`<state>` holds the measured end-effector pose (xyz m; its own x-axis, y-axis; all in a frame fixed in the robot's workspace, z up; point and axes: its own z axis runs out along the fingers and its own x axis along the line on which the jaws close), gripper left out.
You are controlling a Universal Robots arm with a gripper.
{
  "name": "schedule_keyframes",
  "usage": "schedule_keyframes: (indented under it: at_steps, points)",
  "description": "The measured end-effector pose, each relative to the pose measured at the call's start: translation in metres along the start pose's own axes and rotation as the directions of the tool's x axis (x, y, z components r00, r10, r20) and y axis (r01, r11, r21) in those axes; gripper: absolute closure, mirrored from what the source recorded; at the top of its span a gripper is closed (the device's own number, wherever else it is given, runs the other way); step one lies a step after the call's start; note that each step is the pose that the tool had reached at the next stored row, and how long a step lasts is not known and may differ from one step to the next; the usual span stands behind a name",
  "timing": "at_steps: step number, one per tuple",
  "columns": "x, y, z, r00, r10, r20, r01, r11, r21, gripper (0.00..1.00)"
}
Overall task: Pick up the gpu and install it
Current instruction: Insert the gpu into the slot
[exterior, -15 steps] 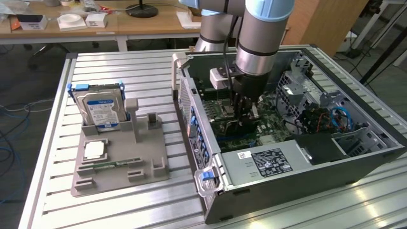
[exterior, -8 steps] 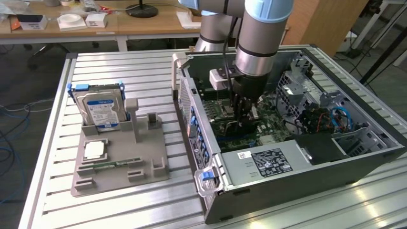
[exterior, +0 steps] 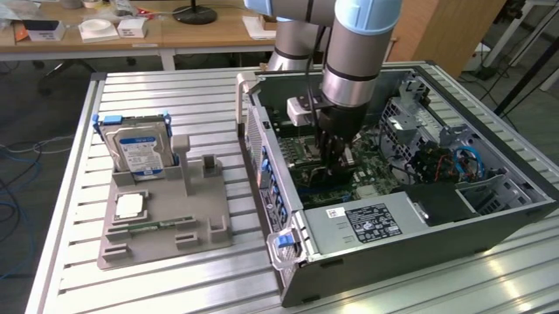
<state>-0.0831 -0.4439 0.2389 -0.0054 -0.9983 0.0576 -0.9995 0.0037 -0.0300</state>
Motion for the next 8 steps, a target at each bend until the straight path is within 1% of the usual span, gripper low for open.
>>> schedule_keyframes:
  at_steps: [2, 5, 7, 8]
  points:
    - [-0.0001, 0.0006, 0.0021, 1.0000, 0.000, -0.0003, 0.000, 1.0000, 0.0000, 0.74]
    - [-0.0002, 0.0020, 0.0024, 1.0000, 0.000, 0.0004, 0.000, 1.0000, 0.0008, 0.74]
    - [0.0000, 0.0042, 0.0026, 1.0000, -0.002, -0.0003, 0.002, 1.0000, 0.0036, 0.74]
    - [0.0000, 0.0054, 0.0024, 1.0000, -0.002, -0.0009, 0.002, 1.0000, 0.0036, 0.74]
